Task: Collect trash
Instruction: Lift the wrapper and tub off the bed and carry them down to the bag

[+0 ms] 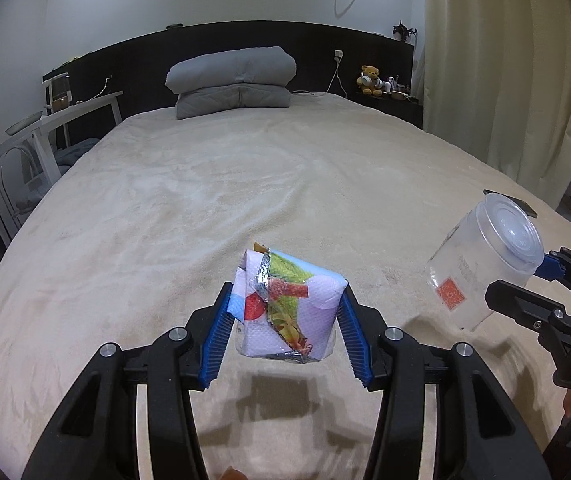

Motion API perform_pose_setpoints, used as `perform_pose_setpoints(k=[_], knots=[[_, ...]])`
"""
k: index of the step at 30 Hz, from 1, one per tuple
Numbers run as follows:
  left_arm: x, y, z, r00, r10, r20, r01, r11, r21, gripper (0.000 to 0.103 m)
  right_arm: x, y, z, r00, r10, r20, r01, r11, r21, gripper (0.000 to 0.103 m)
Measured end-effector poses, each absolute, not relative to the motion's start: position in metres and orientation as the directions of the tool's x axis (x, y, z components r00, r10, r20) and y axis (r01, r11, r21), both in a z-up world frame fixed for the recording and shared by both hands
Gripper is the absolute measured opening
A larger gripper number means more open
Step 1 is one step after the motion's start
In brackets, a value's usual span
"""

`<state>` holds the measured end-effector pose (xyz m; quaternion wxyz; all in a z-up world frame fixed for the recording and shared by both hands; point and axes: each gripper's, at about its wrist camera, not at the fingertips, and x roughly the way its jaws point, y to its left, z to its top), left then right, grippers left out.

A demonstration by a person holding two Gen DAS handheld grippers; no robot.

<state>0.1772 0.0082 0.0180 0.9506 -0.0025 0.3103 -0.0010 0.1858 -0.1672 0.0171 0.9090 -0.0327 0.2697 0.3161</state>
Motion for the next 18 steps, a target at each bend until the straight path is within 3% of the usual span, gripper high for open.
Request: perform_pose_setpoints(k=[7, 18], knots=[[0.132, 0.005, 0.010, 0.783, -0.036, -0.621, 0.003, 0.998, -0.055, 0.050, 0.143, -0.186, 0.011, 0.648, 0.567, -0.508, -0.585, 0.798, 0.145, 0.061], [0.054, -0.017, 0.004, 0.774, -0.032, -0.633, 0.019, 0.999, -0.027, 0.050, 0.065, -0.222, 0.001, 0.624, 0.598, -0.503, -0.601, 0.778, 0.180, 0.061]])
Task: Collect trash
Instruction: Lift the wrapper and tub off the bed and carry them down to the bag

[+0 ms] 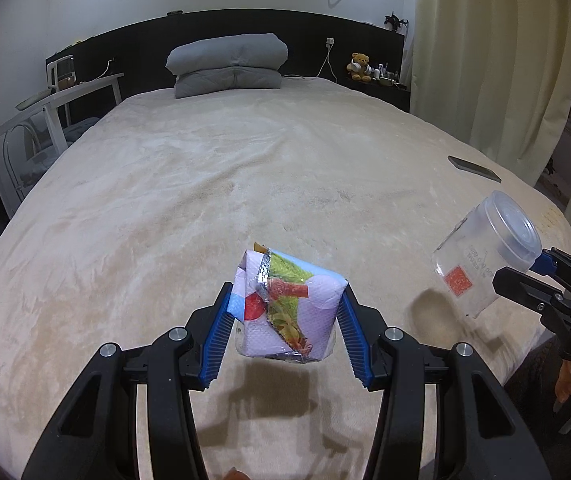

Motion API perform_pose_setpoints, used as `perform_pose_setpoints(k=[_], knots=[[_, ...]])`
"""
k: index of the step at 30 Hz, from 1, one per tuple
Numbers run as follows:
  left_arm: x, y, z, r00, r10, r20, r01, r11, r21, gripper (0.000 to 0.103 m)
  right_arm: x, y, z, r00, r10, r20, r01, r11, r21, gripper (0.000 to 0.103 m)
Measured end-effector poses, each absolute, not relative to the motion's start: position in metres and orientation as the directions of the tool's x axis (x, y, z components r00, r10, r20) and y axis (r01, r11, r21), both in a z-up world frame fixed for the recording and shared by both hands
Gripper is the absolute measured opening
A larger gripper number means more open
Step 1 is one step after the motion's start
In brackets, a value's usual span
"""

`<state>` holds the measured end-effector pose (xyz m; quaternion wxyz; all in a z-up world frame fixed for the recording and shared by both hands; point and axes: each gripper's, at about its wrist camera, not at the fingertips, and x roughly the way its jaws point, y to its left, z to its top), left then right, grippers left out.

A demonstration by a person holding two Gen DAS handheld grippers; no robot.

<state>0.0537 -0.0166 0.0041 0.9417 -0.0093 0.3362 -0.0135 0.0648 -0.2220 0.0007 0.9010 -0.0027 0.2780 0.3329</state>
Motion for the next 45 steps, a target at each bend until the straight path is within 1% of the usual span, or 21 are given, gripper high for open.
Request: perform_pose_setpoints(k=[9, 16, 24, 30, 33, 39, 45], knots=[[0.004, -0.043, -0.017, 0.746, -0.044, -0.665, 0.050, 0.999, -0.010, 0.050, 0.001, -0.238, -0.015, 0.604, 0.588, -0.538, -0.625, 0.768, 0.138, 0.061], [-0.033, -0.065, -0.038, 0.721, -0.043, -0.692, 0.068, 0.998, 0.010, 0.050, -0.036, -0.244, -0.026, 0.571, 0.596, -0.564, -0.637, 0.755, 0.153, 0.061], [-0.073, -0.081, -0.066, 0.677, -0.062, -0.733, 0.072, 0.997, -0.019, 0.050, -0.064, -0.231, -0.041, 0.529, 0.587, -0.613, -0.648, 0.746, 0.154, 0.061], [-0.086, -0.085, -0.095, 0.617, -0.045, -0.785, 0.051, 0.999, -0.017, 0.050, -0.070, -0.217, -0.059, 0.490, 0.545, -0.681, -0.624, 0.764, 0.163, 0.061], [-0.090, -0.089, -0.110, 0.577, -0.025, -0.816, 0.059, 0.998, 0.011, 0.050, -0.067, -0.211, -0.071, 0.435, 0.541, -0.720, -0.613, 0.763, 0.203, 0.061], [-0.091, -0.100, -0.138, 0.496, -0.031, -0.868, 0.095, 0.995, 0.019, 0.050, -0.058, -0.204, -0.101, 0.330, 0.504, -0.798, -0.571, 0.780, 0.257, 0.061], [-0.084, -0.106, -0.172, 0.384, -0.017, -0.923, 0.116, 0.993, 0.030, 0.050, -0.045, -0.197, -0.135, 0.262, 0.401, -0.878, -0.510, 0.830, 0.227, 0.061]])
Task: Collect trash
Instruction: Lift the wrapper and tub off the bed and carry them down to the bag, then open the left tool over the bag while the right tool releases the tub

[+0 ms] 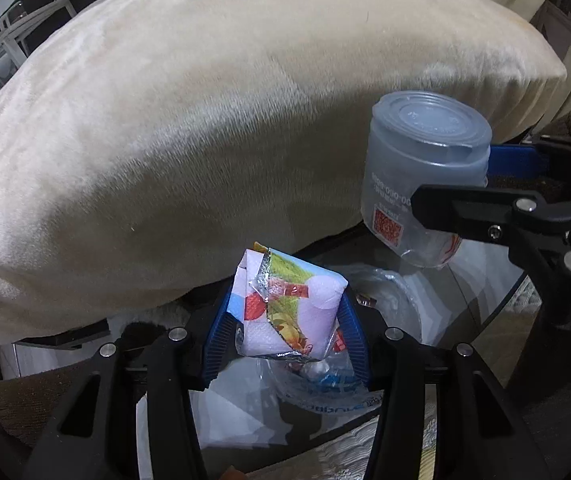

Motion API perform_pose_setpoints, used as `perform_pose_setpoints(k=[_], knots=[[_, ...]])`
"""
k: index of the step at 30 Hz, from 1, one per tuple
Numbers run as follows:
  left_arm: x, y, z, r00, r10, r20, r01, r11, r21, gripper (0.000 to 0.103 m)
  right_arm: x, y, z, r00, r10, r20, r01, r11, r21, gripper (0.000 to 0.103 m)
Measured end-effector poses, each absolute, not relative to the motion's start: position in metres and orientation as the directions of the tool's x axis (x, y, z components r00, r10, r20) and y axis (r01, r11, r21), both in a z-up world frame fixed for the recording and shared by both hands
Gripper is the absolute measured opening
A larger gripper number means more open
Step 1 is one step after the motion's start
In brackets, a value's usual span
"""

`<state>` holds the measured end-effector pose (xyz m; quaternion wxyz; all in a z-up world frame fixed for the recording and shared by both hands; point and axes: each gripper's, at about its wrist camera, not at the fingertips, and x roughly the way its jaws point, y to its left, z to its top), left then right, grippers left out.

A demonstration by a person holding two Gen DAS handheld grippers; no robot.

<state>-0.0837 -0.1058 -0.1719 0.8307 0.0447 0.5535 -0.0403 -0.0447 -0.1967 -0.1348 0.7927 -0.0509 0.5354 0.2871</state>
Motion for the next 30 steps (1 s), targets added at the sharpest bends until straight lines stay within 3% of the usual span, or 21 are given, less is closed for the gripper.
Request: perform_pose_setpoints(k=[15, 30], knots=[[-0.056, -0.097, -0.254, 0.093, 0.006, -0.996, 0.103, 0.995, 0.016, 0.050, -0.023, -0.187, -0.229, -0.013, 0.175, -0.984, -0.396, 0.903, 0.166, 0.061], [-0.047, -0.086, -0.341, -0.208, 0.030, -0.978, 0.118, 0.993, 0.005, 0.050, -0.009, -0.181, -0.310, -0.282, 0.030, -0.959, -0.310, 0.943, 0.121, 0.061]])
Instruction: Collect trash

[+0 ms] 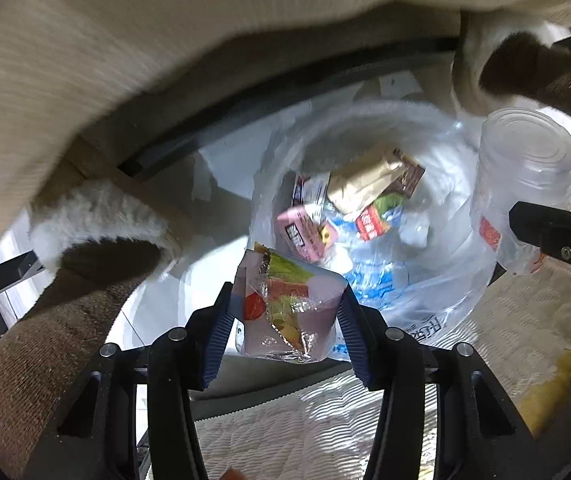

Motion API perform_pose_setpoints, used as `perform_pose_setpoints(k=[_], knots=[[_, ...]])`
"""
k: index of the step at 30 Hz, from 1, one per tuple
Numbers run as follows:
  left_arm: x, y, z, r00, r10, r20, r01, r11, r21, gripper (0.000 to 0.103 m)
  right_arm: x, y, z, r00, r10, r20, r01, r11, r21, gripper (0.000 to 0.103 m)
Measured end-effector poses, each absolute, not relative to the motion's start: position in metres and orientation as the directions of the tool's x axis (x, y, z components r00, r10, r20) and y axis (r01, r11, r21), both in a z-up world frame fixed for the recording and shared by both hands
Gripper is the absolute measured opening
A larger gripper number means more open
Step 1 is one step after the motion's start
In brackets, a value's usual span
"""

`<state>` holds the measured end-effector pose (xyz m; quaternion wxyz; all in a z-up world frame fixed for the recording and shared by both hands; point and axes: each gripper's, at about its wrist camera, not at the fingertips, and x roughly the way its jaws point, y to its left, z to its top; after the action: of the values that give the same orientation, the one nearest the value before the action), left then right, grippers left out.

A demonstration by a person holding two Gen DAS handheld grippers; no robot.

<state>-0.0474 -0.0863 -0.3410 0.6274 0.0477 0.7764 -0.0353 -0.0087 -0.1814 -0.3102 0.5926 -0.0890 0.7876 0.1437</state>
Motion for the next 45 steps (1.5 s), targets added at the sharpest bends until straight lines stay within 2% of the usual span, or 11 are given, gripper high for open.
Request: perform_pose_setpoints(k=[15, 17, 19, 21, 22, 23, 24, 32, 36, 45], knots=[[-0.049, -0.092, -0.392, -0.349, 0.055, -0.936, 0.207, 0.978, -0.019, 0.052, -0.011, -0.185, -0.370, -0.425, -0.036, -0.904, -0.264, 0.961, 0.086, 0.061], [-0.049, -0.090, -0.396, -0.361, 0.043, -0.931, 0.199, 0.979, -0.032, 0.059, -0.011, -0.186, -0.374, -0.432, -0.038, -0.901, -0.260, 0.962, 0.084, 0.062], [-0.050, -0.088, -0.398, -0.369, 0.032, -0.929, 0.191, 0.981, -0.042, 0.072, -0.011, -0.188, -0.377, -0.438, -0.036, -0.898, -0.253, 0.964, 0.085, 0.069], [-0.051, -0.088, -0.398, -0.368, 0.015, -0.930, 0.185, 0.981, -0.057, 0.076, -0.011, -0.189, -0.376, -0.435, -0.039, -0.899, -0.252, 0.964, 0.080, 0.069], [-0.051, -0.087, -0.397, -0.366, 0.002, -0.931, 0.180, 0.981, -0.068, 0.078, -0.011, -0.189, -0.376, -0.432, -0.045, -0.901, -0.254, 0.965, 0.073, 0.080], [-0.051, -0.087, -0.395, -0.364, -0.011, -0.931, 0.173, 0.982, -0.079, 0.079, -0.011, -0.189, -0.375, -0.429, -0.046, -0.902, -0.256, 0.964, 0.072, 0.087], [-0.051, -0.087, -0.393, -0.362, -0.021, -0.932, 0.167, 0.982, -0.088, 0.083, -0.011, -0.189, -0.373, -0.423, -0.044, -0.905, -0.258, 0.963, 0.074, 0.089], [-0.052, -0.094, -0.369, -0.313, -0.051, -0.948, 0.172, 0.979, -0.109, 0.093, -0.012, -0.191, -0.352, -0.368, -0.040, -0.929, -0.263, 0.963, 0.062, 0.090], [-0.054, -0.102, -0.348, -0.252, -0.004, -0.968, 0.232, 0.971, -0.065, 0.097, -0.012, -0.192, -0.335, -0.314, -0.042, -0.949, -0.267, 0.963, 0.046, 0.090], [-0.061, -0.107, -0.299, -0.109, 0.039, -0.993, 0.277, 0.961, 0.007, 0.097, -0.017, -0.199, -0.285, -0.138, -0.043, -0.990, -0.266, 0.964, -0.004, 0.090]])
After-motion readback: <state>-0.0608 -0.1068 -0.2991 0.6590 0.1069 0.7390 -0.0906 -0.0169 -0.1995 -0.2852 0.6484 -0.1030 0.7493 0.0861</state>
